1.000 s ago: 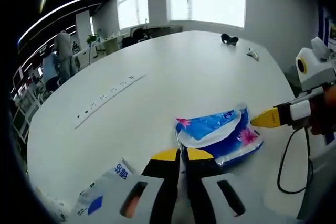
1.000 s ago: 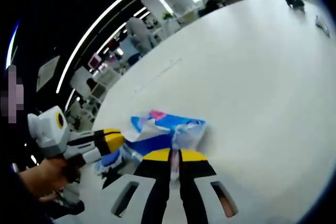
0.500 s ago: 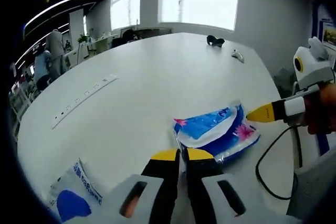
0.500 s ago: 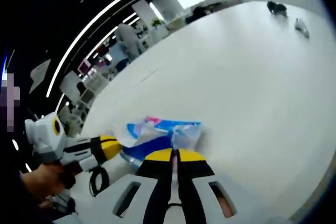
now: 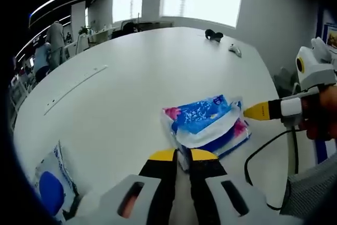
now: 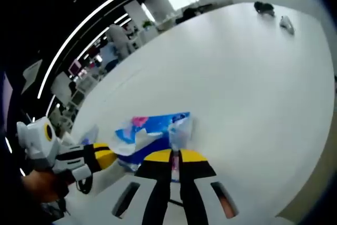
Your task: Arrange the tabletop items into an orderly group along one side of the table until the central work area is clear of visible clutter.
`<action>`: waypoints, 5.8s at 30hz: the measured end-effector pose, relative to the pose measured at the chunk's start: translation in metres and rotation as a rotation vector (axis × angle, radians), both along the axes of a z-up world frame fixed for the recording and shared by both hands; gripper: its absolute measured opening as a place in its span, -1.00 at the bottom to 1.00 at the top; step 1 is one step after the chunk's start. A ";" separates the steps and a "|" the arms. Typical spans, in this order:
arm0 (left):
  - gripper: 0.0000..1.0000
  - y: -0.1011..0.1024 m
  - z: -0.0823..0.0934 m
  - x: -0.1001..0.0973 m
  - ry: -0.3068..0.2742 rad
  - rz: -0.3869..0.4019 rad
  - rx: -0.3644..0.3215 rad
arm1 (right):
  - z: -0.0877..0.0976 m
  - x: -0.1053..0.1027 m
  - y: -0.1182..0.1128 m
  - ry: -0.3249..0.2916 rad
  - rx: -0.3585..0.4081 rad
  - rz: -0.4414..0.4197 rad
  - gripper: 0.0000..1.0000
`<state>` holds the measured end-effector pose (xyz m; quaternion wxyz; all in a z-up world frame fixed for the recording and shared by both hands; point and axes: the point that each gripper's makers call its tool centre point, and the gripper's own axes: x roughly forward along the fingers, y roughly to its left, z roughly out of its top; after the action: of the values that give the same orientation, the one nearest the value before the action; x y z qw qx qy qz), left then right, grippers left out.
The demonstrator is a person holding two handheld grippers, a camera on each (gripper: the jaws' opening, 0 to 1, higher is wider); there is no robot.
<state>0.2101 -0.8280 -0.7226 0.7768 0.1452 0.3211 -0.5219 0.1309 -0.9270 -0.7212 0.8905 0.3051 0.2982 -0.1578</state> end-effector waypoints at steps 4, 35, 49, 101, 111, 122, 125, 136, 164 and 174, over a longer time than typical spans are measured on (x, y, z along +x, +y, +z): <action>-0.75 0.000 0.004 -0.002 -0.001 -0.005 -0.011 | 0.002 -0.001 -0.004 0.001 -0.008 0.005 -0.97; -0.31 0.119 0.037 0.027 -0.011 0.291 -0.085 | 0.051 0.032 0.012 -0.087 -0.189 0.139 -0.14; -0.12 0.206 0.069 0.066 -0.065 0.527 -0.160 | 0.065 0.070 0.065 -0.157 -0.205 0.327 0.08; 0.87 0.342 0.066 0.056 -0.037 0.846 -0.303 | 0.061 0.138 0.229 -0.202 -0.130 0.790 1.00; 0.92 0.338 0.065 0.072 -0.024 0.844 -0.327 | 0.056 0.149 0.231 -0.186 -0.114 0.778 1.00; 0.94 0.327 0.054 0.086 0.005 0.836 -0.321 | 0.052 0.160 0.220 -0.170 -0.099 0.750 1.00; 0.94 0.326 0.052 0.090 0.009 0.840 -0.318 | 0.051 0.163 0.220 -0.171 -0.081 0.742 1.00; 0.89 0.317 0.045 0.108 0.027 0.837 -0.315 | 0.043 0.173 0.227 -0.155 -0.051 0.746 0.98; 0.57 0.299 0.014 0.141 0.086 0.799 -0.306 | 0.011 0.206 0.250 -0.090 -0.007 0.757 0.73; 0.31 0.295 -0.001 0.146 0.113 0.813 -0.273 | 0.000 0.208 0.255 -0.058 0.014 0.751 0.44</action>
<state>0.3558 -0.5326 -0.7240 0.9125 -0.1258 0.3222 -0.2182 0.3385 -0.6719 -0.7210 0.8923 0.1848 0.3652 0.1904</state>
